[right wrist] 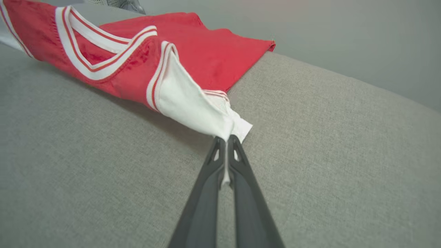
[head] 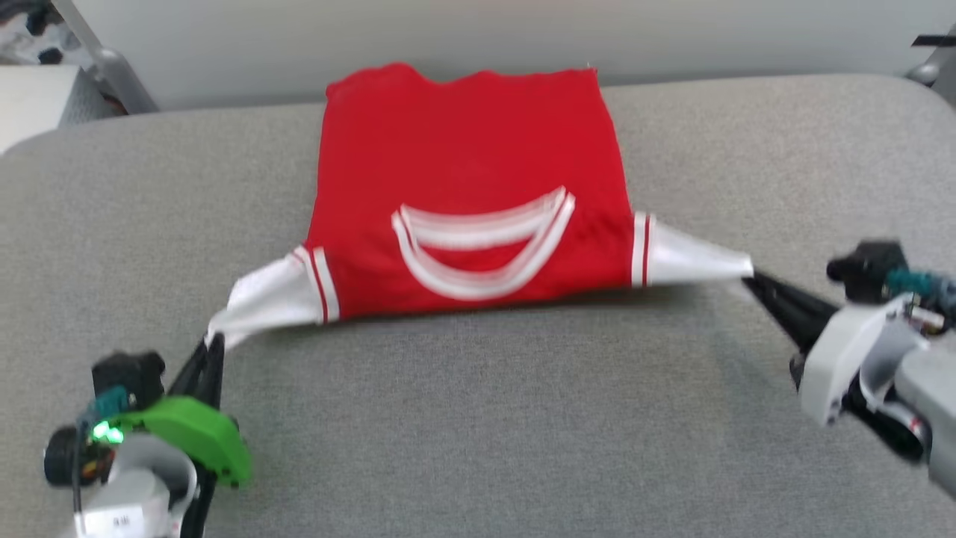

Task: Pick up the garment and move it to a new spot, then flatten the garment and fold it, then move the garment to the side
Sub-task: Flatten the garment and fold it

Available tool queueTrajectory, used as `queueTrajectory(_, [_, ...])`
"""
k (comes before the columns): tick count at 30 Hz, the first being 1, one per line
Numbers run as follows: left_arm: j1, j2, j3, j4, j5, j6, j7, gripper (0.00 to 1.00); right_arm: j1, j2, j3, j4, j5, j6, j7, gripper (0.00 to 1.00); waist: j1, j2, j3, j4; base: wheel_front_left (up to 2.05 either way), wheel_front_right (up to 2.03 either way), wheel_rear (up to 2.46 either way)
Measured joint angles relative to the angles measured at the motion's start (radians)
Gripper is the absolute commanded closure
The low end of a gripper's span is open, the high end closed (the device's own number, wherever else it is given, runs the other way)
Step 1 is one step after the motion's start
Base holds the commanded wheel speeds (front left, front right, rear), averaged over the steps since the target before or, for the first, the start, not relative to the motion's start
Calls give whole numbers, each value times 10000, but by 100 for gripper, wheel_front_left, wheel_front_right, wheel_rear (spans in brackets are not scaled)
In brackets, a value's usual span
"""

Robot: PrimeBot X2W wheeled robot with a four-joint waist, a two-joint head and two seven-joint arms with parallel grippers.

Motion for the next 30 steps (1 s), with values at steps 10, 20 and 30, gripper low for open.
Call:
queueTrajectory(10, [1708,-407,157,288,153,40,0,100,3032,0,-792,226,113,0,-40,100,0,0,-1008,-21,0,0,0])
queueTrajectory(20, [2845,-769,673,433,483,-84,0,100,5488,140,-2148,284,27,2,-54,100,0,0,-1380,83,0,0,0])
queueTrajectory(30, [2967,-988,855,391,947,-134,0,100,6292,326,-4002,-161,-932,4,-81,0,0,0,-1373,207,0,0,0])
